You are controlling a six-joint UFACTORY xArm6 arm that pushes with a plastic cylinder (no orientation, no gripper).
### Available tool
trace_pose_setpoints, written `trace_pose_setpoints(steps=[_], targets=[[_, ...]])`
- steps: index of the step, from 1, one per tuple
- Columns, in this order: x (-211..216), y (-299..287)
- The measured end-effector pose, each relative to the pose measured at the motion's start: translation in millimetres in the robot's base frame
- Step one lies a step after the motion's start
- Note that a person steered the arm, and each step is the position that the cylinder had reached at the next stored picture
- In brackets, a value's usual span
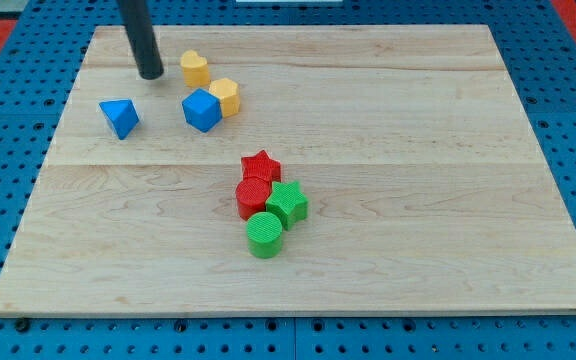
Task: Move your arm towards bottom center
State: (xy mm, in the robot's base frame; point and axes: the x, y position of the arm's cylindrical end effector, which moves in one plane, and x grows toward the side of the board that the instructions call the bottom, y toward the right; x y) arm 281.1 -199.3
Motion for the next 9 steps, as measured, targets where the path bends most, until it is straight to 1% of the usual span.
trace_pose_setpoints(steps=[1,2,3,4,5,6,7,8,9], targets=[[-51,46],[-29,78],[22,73],[26,75],[-20,107],[-19,240],[47,325],[72,328],[88,328]])
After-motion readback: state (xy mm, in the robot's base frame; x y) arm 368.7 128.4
